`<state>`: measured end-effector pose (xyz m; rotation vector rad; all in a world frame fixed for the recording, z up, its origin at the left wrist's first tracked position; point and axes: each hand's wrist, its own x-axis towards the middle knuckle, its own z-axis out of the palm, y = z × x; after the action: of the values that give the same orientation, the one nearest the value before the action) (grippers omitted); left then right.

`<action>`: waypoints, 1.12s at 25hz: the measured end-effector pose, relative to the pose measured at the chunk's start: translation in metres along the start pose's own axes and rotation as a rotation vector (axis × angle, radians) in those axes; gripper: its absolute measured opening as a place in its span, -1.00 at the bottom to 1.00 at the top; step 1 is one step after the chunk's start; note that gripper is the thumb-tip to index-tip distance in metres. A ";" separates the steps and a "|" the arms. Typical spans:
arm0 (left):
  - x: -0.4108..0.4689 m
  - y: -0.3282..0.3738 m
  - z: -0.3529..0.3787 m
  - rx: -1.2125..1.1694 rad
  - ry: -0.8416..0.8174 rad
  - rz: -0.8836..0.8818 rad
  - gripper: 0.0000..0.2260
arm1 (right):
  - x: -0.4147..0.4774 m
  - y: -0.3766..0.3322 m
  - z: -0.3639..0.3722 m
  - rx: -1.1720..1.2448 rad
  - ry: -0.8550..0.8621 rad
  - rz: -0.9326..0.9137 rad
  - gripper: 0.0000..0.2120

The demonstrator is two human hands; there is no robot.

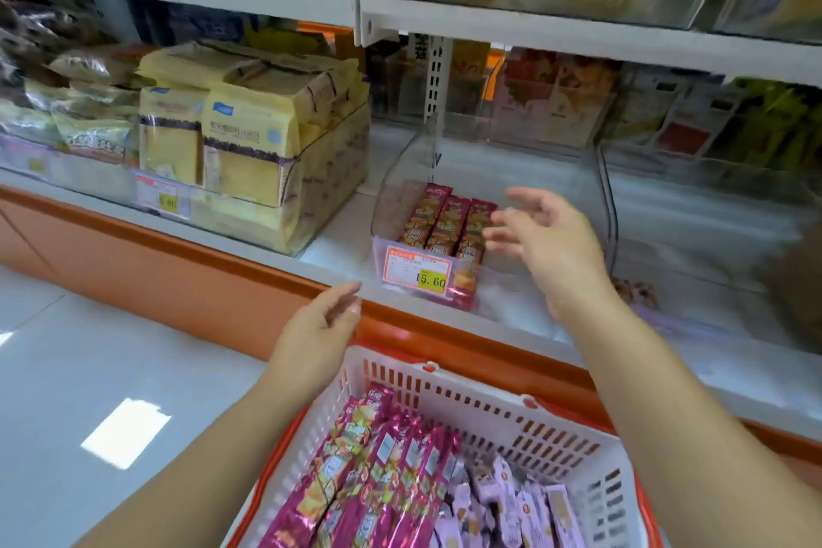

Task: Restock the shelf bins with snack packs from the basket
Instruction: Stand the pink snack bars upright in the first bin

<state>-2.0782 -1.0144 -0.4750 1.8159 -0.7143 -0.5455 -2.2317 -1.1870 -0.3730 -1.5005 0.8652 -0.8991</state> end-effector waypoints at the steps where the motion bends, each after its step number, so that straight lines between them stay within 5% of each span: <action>1: -0.011 -0.010 0.000 0.068 -0.032 -0.009 -0.75 | -0.020 0.003 -0.002 0.095 0.006 -0.001 -0.81; 9: -0.092 -0.098 0.014 0.694 -0.336 -0.240 -0.59 | -0.124 0.160 -0.005 -0.111 -0.344 0.761 -0.81; 16: -0.107 -0.115 0.028 1.005 -0.296 -0.265 -0.50 | -0.151 0.200 -0.011 -0.114 -0.304 0.888 -0.87; 24: -0.129 -0.079 0.043 0.447 -0.229 -0.240 -0.42 | -0.151 0.202 0.003 0.055 -0.359 0.842 -0.75; 28: -0.145 -0.081 0.054 0.307 -0.295 -0.211 -0.29 | -0.151 0.201 0.009 0.268 -0.220 0.823 -0.85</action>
<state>-2.2006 -0.9282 -0.5653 2.1367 -0.8452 -0.8957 -2.2979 -1.0686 -0.5844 -0.8564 1.0279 -0.2182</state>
